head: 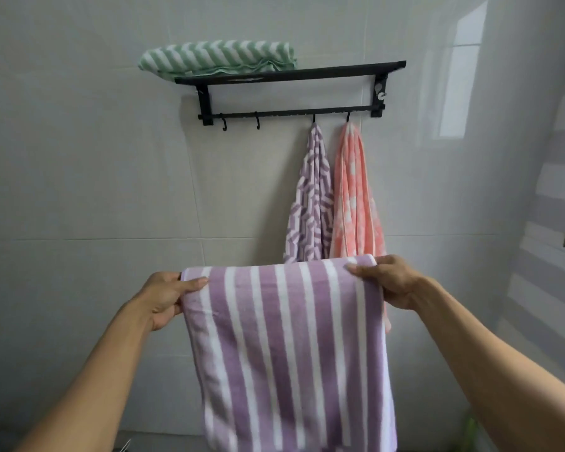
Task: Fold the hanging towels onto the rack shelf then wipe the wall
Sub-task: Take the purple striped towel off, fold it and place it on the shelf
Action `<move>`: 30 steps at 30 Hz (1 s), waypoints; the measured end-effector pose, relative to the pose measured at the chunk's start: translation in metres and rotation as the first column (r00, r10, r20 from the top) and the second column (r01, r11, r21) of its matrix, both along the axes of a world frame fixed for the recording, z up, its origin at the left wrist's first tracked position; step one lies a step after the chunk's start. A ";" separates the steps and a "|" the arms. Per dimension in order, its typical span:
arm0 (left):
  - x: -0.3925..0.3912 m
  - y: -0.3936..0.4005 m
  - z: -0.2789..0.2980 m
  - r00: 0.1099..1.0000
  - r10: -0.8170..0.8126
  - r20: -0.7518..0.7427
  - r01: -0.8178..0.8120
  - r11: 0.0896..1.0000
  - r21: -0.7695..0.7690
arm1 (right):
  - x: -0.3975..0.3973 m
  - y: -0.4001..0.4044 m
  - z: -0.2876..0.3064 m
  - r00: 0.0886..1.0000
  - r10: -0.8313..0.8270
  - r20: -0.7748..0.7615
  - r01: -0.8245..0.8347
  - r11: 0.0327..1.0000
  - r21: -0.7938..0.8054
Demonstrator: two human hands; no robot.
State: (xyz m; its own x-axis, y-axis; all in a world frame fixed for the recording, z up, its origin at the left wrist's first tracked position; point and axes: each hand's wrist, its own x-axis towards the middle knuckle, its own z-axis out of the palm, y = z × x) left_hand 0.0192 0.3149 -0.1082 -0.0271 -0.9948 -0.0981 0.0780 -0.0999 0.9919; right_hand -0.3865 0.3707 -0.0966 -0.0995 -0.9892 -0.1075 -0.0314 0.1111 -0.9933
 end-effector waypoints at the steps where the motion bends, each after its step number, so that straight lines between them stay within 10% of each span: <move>1: 0.001 -0.001 0.001 0.999 0.039 -0.030 -0.039 0.999 -0.013 | 0.000 -0.002 0.003 0.999 -0.045 0.018 0.045 0.999 -0.007; 7: -0.002 -0.020 0.025 0.938 0.337 -0.075 -0.345 0.928 -0.139 | 0.004 -0.010 0.025 0.988 -0.132 -0.074 0.130 0.991 -0.027; 12: -0.007 -0.020 0.052 0.976 0.185 0.117 -0.152 0.956 -0.250 | 0.011 -0.017 0.052 0.981 -0.192 -0.036 0.186 0.973 -0.135; 18: -0.008 -0.027 0.062 0.923 0.385 0.021 -0.372 0.903 -0.213 | 0.011 -0.014 0.064 0.990 -0.131 -0.057 0.120 0.980 -0.160; 30: -0.012 -0.011 0.048 0.972 0.085 0.219 -0.031 0.971 -0.239 | 0.001 -0.010 0.056 0.991 -0.123 0.060 0.131 0.978 -0.164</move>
